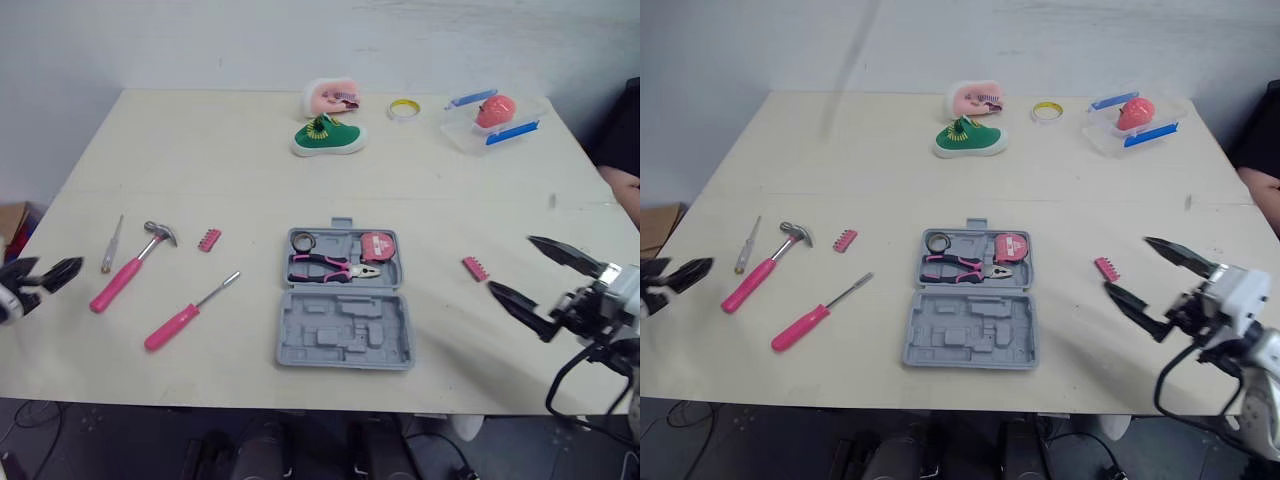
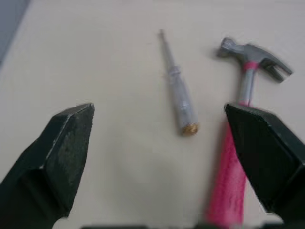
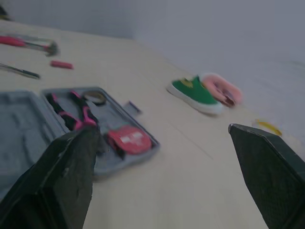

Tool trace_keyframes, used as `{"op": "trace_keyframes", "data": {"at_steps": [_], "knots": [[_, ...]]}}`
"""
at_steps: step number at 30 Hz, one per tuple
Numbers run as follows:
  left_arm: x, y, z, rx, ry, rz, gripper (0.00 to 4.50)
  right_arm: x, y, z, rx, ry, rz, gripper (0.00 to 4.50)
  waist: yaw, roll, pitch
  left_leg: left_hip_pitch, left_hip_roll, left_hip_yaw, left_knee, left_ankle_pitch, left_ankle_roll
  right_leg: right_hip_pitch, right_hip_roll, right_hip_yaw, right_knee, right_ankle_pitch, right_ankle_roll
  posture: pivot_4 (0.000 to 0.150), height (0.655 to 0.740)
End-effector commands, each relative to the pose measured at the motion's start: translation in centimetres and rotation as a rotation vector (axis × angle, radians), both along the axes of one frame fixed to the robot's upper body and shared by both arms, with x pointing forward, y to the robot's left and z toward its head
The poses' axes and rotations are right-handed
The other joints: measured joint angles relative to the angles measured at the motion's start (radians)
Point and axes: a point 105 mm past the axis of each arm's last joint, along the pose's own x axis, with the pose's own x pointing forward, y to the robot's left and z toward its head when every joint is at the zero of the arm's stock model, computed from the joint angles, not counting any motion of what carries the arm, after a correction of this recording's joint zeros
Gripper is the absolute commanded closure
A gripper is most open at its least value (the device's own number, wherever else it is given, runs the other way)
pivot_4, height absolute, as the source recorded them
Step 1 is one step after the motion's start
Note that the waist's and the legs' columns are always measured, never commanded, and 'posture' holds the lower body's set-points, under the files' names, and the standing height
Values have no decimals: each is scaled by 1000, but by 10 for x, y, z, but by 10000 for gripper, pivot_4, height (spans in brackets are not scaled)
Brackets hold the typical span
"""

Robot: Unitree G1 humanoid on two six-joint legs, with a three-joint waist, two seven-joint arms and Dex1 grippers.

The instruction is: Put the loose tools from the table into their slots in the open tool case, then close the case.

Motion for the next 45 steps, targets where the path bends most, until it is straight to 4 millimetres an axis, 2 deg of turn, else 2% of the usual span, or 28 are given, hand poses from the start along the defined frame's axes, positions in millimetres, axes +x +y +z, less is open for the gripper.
{"op": "trace_keyframes", "data": {"at_steps": [1,6,11,18,21,29,32,35,38,41,44,45], "knots": [[11,7,1,67,57,41,704,-2,16,14,29,-33,58,0,-1,-1,0,0,0,0,0,3,3,0,0,0,0,0,0,1500,7400],[33,1,-5,69,106,60,704,-4,38,16,18,-26,151,0,-3,-6,1,-2,0,2,0,4,5,-1,1,-1,2,0,1,1500,7400],[46,-9,-14,60,142,48,704,-3,39,13,23,-12,151,0,0,-8,1,-3,0,2,2,3,5,-1,1,-2,3,0,1,1500,7400],[47,-8,-29,84,237,73,704,-8,46,12,14,-21,191,0,0,-11,1,-2,0,2,7,3,6,-1,1,-1,5,0,1,1500,7400],[44,-8,-37,68,271,81,8136,-10,47,13,3,-28,207,0,-2,-11,1,-2,0,2,7,3,6,-1,1,-1,6,0,1,1500,7400],[40,-9,-52,48,303,80,44877,-12,47,8,-10,-15,217,0,-4,-10,1,-1,1,2,7,4,5,-1,1,-1,6,0,1,1500,7400],[38,-6,-53,44,296,94,44877,-13,45,6,-18,-7,214,0,-5,-10,1,-1,1,2,7,4,5,-1,1,-1,6,0,1,1500,7400],[44,3,-24,69,126,126,44877,-14,42,1,-36,8,210,0,-6,-10,1,0,1,2,7,4,5,-1,1,0,7,0,1,1500,7400],[53,-2,18,130,-89,55,44877,-15,39,-1,-42,9,203,0,-2,-11,1,-1,2,2,7,4,5,-2,1,-1,7,0,1,1500,7400],[55,-28,59,265,-273,-153,44877,-15,33,-6,-68,22,196,0,3,-14,2,-3,2,2,10,3,6,-2,1,-2,6,0,1,1500,7400],[51,-55,70,431,-310,-346,44877,-15,26,-9,-92,33,181,0,10,-14,2,-5,1,1,15,0,8,-1,0,-2,6,0,1,1500,7400],[48,-71,74,464,-330,-443,44877,-15,23,-10,-96,36,172,0,11,-14,2,-4,1,2,15,-1,8,-1,0,-2,6,0,1,1500,7400]]}}
